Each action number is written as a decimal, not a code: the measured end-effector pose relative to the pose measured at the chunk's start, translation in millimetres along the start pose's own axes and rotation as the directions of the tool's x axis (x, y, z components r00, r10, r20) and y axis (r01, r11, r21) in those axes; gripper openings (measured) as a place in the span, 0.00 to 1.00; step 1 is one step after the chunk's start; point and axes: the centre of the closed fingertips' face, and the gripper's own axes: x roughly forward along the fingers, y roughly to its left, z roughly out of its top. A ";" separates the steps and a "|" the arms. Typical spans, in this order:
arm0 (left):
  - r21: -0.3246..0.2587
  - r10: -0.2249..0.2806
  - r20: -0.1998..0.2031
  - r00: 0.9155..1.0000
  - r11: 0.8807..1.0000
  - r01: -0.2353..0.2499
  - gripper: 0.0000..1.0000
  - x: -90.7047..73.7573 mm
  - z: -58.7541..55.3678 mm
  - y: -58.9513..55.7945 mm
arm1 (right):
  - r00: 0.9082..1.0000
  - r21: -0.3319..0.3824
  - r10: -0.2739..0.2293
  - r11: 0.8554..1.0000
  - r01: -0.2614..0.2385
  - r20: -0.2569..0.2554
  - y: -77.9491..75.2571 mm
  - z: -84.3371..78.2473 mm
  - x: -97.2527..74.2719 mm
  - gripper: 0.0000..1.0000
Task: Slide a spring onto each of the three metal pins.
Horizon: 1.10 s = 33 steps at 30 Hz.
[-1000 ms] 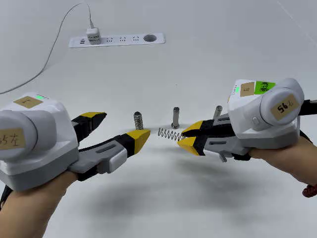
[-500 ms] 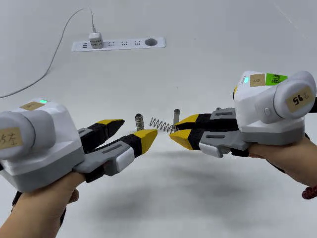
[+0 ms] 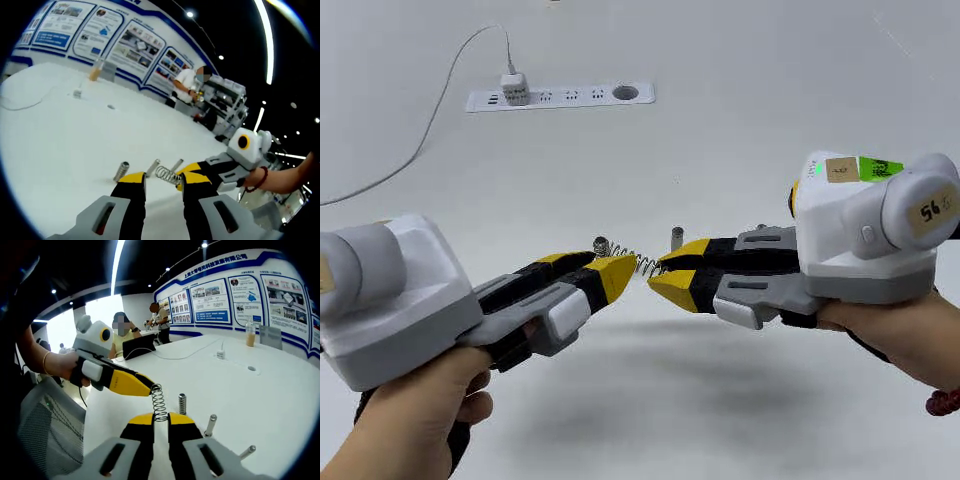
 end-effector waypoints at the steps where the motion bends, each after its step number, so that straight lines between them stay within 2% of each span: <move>1: -0.021 -0.008 0.006 1.000 1.000 0.008 0.28 0.3 0.4 -1.2 | 1.000 0.001 0.003 1.000 -0.003 0.003 0.6 0.4 0.1 0.10; 6: -0.078 -0.019 0.018 1.000 0.997 0.021 0.25 0.4 0.9 -2.7 | 1.000 0.015 0.011 1.000 -0.011 0.028 1.9 4.2 0.3 0.10; 9: -0.111 -0.026 0.024 0.999 0.993 0.029 0.22 0.7 0.5 -3.7 | 1.000 0.012 0.014 1.000 -0.014 0.020 2.8 3.1 0.5 0.10; 16: -0.118 -0.016 0.010 1.000 0.993 0.017 0.16 1.6 -3.9 -3.5 | 1.000 -0.005 0.019 1.000 -0.019 0.011 5.0 0.9 0.4 0.10; 22: -0.135 -0.015 -0.002 1.000 0.991 0.014 0.16 2.6 -5.9 -4.3 | 1.000 -0.015 0.017 1.000 -0.017 0.003 4.6 -0.9 -0.9 0.10; 25: -0.151 -0.024 0.000 1.000 0.988 0.023 0.13 2.2 -5.5 -6.4 | 1.000 -0.022 0.019 1.000 -0.019 -0.006 5.4 -2.3 -1.5 0.11; 33: -0.139 -0.033 0.007 0.999 0.990 0.034 0.11 1.9 -2.9 -10.6 | 1.000 -0.034 0.008 0.999 -0.008 -0.006 4.5 -0.7 -3.1 0.11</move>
